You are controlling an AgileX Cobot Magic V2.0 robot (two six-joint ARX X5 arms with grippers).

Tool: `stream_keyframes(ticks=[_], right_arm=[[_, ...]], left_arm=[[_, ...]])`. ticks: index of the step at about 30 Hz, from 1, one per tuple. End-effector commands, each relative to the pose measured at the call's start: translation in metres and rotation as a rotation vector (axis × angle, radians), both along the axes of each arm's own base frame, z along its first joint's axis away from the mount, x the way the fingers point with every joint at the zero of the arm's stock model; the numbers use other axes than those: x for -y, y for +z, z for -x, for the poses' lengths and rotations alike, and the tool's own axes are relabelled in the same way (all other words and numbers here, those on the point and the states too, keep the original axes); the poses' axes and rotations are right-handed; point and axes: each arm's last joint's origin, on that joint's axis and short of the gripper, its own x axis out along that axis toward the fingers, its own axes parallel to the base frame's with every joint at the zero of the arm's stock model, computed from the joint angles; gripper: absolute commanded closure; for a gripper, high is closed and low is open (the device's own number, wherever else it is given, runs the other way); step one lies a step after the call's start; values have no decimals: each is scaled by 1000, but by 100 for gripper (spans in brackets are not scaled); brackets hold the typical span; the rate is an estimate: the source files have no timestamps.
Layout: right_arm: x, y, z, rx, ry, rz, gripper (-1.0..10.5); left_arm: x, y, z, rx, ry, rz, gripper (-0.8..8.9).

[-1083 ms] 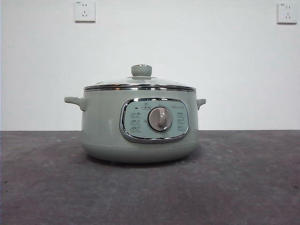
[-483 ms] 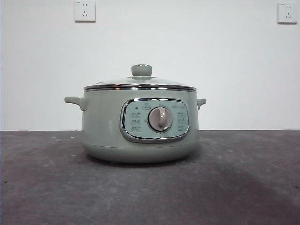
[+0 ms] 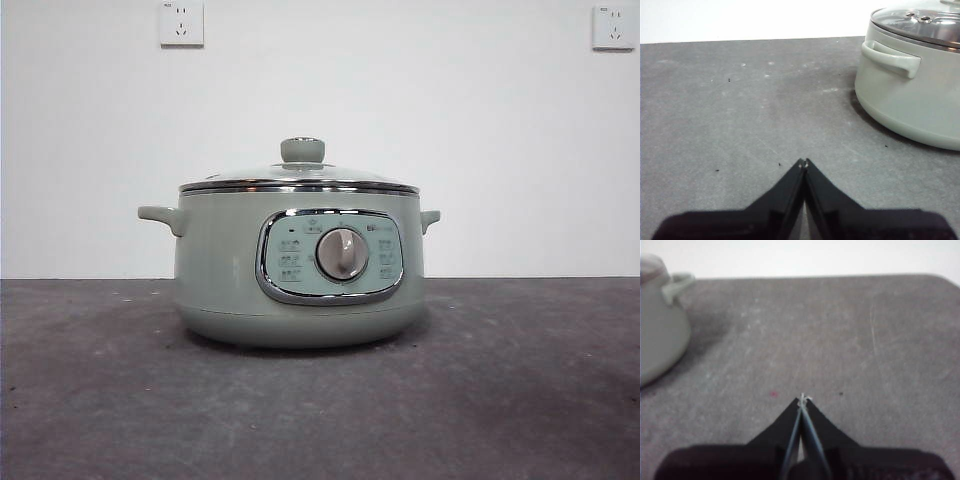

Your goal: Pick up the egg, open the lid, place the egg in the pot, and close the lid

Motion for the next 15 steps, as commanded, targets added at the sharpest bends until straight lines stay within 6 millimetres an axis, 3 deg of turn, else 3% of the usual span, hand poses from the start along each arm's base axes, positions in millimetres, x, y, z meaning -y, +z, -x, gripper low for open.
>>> stream_keyframes(ticks=[1,15], right_arm=[[0,-4,-2,20,4,0,947],[0,-4,-2,17,3,1,947]], left_arm=[[0,-2,-1,-3,6,8,817],[0,-2,-1,-7,6,8,817]])
